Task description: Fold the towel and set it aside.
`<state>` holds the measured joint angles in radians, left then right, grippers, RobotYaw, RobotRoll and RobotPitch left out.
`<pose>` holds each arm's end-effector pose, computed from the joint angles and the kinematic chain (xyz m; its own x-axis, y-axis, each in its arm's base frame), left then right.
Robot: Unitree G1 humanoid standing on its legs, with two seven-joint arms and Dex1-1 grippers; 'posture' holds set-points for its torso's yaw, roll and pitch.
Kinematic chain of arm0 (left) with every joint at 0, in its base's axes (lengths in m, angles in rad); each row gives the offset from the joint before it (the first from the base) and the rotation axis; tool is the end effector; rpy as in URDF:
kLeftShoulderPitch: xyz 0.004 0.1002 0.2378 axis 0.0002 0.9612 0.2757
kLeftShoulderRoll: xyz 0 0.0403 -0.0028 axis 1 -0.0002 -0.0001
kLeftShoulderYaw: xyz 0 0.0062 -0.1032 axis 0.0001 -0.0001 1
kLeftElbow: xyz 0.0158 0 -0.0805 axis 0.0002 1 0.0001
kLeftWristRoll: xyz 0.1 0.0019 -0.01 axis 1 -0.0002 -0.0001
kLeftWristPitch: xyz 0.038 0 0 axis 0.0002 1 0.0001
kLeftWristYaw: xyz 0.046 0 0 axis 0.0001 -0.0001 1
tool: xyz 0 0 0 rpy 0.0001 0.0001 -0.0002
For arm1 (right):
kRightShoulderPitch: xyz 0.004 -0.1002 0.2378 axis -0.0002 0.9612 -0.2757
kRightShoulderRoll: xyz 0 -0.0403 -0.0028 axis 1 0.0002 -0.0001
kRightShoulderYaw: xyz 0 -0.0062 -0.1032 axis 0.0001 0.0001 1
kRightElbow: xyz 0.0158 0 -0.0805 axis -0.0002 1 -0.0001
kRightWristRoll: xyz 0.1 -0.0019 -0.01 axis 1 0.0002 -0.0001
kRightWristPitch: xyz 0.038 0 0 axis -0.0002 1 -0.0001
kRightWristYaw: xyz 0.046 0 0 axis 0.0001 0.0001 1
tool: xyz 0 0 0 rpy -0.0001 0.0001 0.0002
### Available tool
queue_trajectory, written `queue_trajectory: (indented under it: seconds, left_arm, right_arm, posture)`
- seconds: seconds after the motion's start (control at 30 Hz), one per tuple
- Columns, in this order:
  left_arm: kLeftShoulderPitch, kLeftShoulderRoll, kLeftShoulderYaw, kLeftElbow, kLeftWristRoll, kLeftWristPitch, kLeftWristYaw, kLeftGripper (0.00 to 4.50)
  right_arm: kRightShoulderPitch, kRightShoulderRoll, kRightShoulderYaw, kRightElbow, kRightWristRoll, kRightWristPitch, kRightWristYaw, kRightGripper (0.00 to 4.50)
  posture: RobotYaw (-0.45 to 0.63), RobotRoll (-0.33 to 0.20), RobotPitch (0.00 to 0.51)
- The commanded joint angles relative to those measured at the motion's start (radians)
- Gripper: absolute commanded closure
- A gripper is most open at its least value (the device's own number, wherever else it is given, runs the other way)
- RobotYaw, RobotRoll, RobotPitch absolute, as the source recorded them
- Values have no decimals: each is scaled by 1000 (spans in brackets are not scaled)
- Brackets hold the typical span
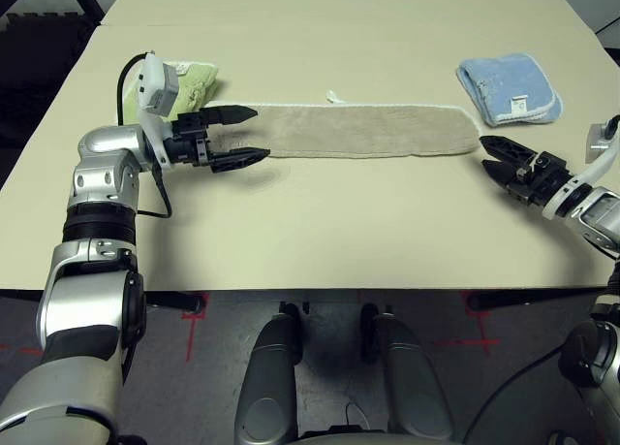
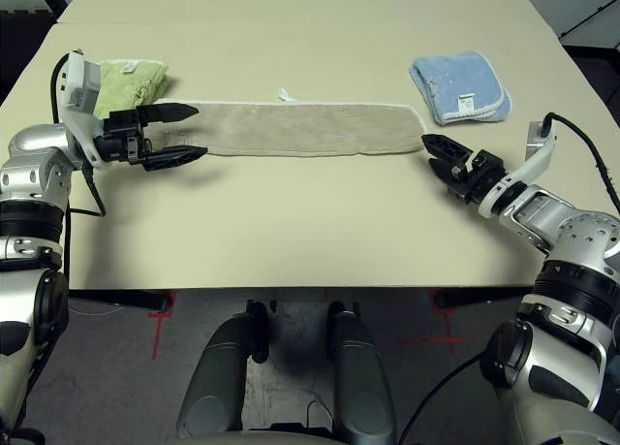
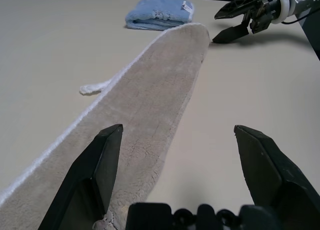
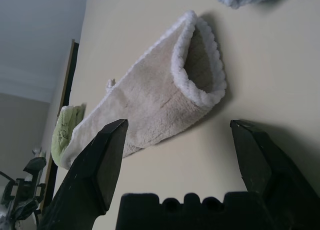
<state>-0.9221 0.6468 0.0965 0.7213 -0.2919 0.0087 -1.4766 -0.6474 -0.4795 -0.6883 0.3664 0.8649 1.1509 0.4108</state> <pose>0.3298 0.2821 0.2240 0.3626 -0.9271 -0.0951 0.8942 0.3173 0.3159 0.2723 -0.2987 0.1568 0.8903 0.4549 -0.0229 -0.2613 0.5513 0.7924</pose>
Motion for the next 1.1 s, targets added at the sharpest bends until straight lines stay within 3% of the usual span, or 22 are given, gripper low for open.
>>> queue_trajectory:
  seconds: [0.03, 0.47, 0.57, 0.87, 0.9, 1.1]
  left_arm:
    - [24, 14, -15, -19, 6, -7, -14, 0]
    - [18, 21, -21, -14, 6, -10, -33, 0]
    - [14, 19, -17, -8, 1, -21, -39, 0]
    - [13, 20, -19, -5, 5, -17, -38, 0]
    - [14, 21, -19, -7, 5, -15, -38, 0]
    - [19, 24, -22, -14, 6, -9, -38, 0]
  right_arm:
    - [-5, 11, -5, 30, 8, -21, -25, 35]
    - [-19, 27, 6, 65, 0, -95, -55, 35]
    - [-19, 30, 11, 69, -2, -104, -61, 623]
    - [-20, 33, 32, 80, -10, -129, -66, 4223]
    - [-20, 33, 34, 83, -11, -132, -66, 4458]
    - [-13, 25, 41, 87, -10, -144, -64, 4458]
  posture:
    - [-26, 0, 288]
    - [-28, 0, 292]
    - [-29, 0, 293]
    - [-26, 0, 291]
    - [-25, 0, 291]
    - [-25, 0, 292]
